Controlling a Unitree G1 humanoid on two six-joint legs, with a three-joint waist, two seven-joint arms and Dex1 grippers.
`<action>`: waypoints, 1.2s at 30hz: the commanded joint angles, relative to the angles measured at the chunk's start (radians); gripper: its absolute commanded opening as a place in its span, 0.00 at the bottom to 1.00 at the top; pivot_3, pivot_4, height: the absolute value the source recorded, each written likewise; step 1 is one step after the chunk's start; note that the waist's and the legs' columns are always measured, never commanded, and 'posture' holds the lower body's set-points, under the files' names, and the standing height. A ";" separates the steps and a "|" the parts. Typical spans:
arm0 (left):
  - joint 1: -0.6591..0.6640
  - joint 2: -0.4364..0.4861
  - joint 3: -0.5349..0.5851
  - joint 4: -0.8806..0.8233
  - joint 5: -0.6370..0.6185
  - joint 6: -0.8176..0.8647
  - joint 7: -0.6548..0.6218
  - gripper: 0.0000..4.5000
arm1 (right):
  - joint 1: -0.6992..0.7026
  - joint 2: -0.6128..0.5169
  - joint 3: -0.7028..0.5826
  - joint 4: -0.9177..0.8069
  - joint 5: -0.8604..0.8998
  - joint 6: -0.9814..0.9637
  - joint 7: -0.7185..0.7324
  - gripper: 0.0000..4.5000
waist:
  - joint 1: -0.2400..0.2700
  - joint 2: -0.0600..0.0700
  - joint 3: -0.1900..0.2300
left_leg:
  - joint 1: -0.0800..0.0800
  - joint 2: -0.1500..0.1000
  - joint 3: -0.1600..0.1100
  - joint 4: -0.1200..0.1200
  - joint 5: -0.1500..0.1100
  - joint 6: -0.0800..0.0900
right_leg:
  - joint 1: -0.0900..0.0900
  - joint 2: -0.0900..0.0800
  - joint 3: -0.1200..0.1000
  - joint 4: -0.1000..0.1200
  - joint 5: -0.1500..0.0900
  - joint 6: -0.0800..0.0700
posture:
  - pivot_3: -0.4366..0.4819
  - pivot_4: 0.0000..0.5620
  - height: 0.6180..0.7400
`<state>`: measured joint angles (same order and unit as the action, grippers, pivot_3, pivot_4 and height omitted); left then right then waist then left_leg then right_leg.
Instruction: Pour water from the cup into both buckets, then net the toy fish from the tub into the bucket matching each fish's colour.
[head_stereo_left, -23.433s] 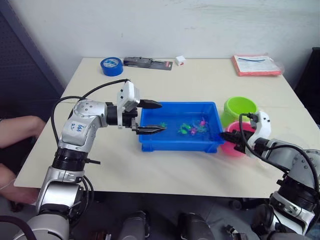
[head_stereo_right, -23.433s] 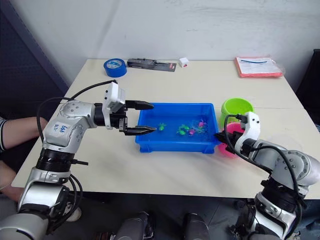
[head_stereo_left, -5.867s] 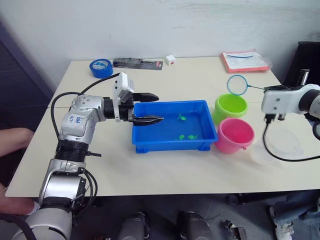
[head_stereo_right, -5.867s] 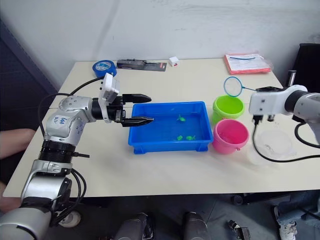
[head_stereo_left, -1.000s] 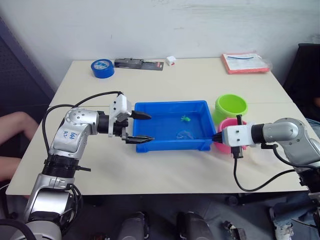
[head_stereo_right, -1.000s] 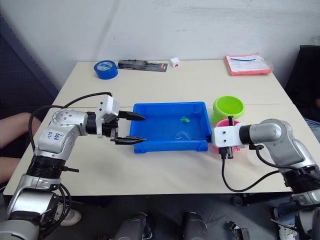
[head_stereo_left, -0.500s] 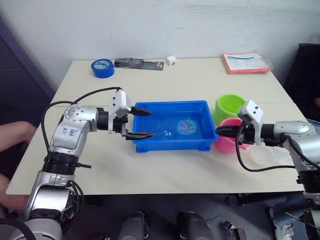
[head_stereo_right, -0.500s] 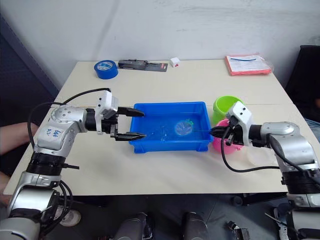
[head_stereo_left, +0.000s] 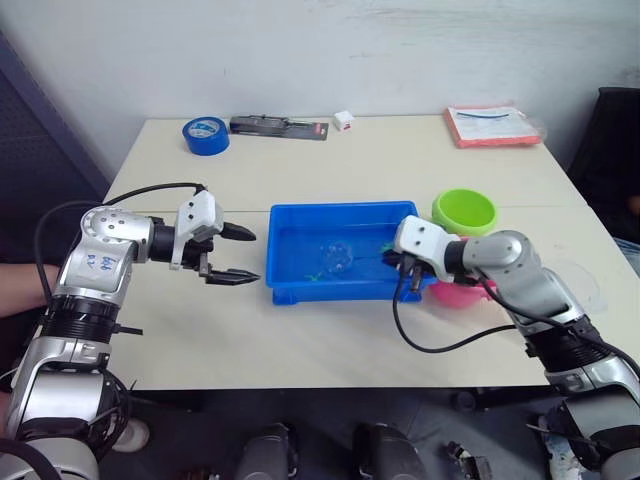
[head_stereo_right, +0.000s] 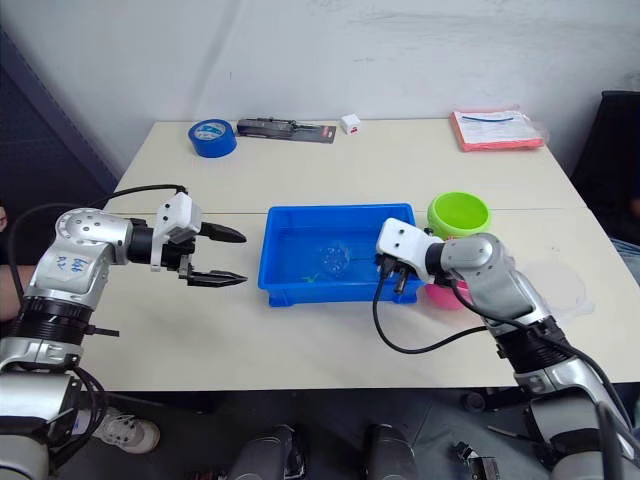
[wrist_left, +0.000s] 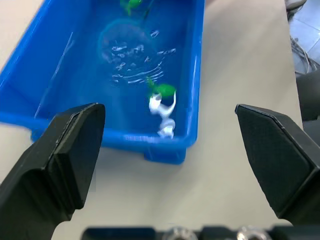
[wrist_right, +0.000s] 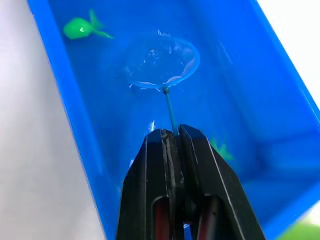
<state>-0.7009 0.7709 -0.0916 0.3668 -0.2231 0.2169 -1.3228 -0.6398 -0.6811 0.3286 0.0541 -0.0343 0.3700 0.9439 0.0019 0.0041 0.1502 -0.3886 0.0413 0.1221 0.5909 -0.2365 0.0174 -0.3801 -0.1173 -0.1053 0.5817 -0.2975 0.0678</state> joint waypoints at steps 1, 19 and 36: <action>0.016 0.025 0.034 -0.058 -0.016 0.017 0.002 1.00 | -0.017 -0.002 0.034 -0.015 -0.045 -0.078 0.028 0.18 | -0.001 0.000 0.000 | 0.000 0.000 0.000 0.000 0.000 0.000 | 0.001 0.000 0.000 -0.001 0.000 0.000 | 0.48 0.27 1.00; 0.021 0.015 0.057 -0.085 -0.047 0.067 0.030 1.00 | -0.008 0.193 -0.206 -0.114 0.280 0.487 -0.045 0.18 | -0.003 -0.001 -0.001 | 0.001 0.002 -0.001 -0.001 0.000 -0.001 | 0.000 0.000 0.000 0.002 0.001 0.001 | 0.48 0.27 1.00; -0.179 -0.278 0.134 -0.109 -0.277 0.323 0.157 1.00 | 0.147 -0.057 -0.787 -0.506 0.559 0.832 -0.216 0.18 | 0.003 -0.002 0.000 | -0.002 0.002 0.000 -0.002 0.000 0.000 | 0.004 0.001 -0.001 0.000 0.004 0.005 | 0.48 0.27 1.00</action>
<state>-0.8543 0.4976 0.0205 0.2784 -0.4712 0.5301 -1.1781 -0.4969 -0.7019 -0.3849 -0.4057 0.5081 1.2013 0.7379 0.0048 0.0024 0.1499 -0.3901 0.0431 0.1225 0.5893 -0.2367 0.0169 -0.3761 -0.1154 -0.1065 0.5816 -0.2938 0.0730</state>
